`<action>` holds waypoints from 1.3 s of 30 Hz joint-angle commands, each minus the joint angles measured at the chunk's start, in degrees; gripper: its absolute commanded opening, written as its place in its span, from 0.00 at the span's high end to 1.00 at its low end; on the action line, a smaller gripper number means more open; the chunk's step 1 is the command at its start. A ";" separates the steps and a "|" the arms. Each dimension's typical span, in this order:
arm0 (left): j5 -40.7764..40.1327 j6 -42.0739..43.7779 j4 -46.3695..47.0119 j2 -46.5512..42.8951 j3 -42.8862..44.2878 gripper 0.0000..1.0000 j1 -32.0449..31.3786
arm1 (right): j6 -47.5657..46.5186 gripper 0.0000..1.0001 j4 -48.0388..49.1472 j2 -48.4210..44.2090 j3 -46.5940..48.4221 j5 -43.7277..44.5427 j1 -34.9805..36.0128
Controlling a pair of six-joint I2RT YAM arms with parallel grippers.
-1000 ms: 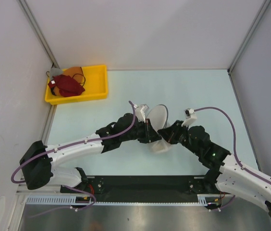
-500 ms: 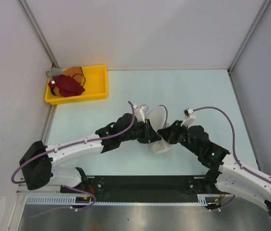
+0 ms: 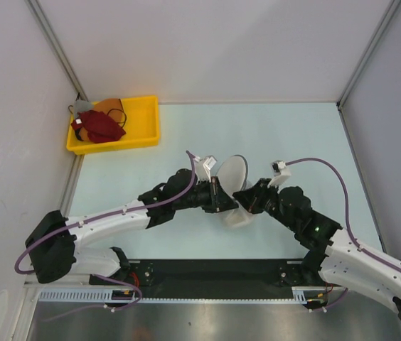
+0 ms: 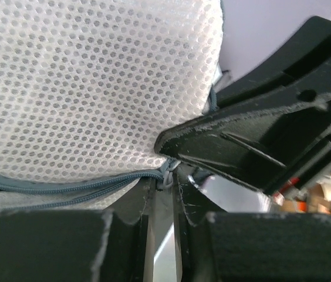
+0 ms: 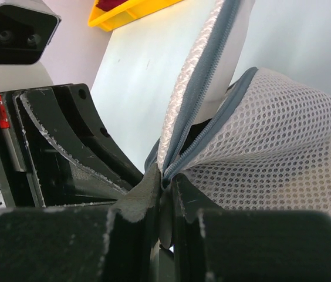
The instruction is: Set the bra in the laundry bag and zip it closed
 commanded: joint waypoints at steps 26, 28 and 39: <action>24.43 8.52 6.75 -8.17 -6.80 1.00 11.91 | 0.20 1.00 12.51 2.65 -1.09 -30.60 -21.26; 23.82 10.62 4.56 -8.43 -6.54 1.00 11.82 | 0.28 0.99 12.42 2.82 -1.09 -31.12 -22.22; 18.97 9.41 9.53 -8.70 -7.85 1.00 11.47 | 4.31 0.18 -29.12 10.84 16.76 -20.15 -22.15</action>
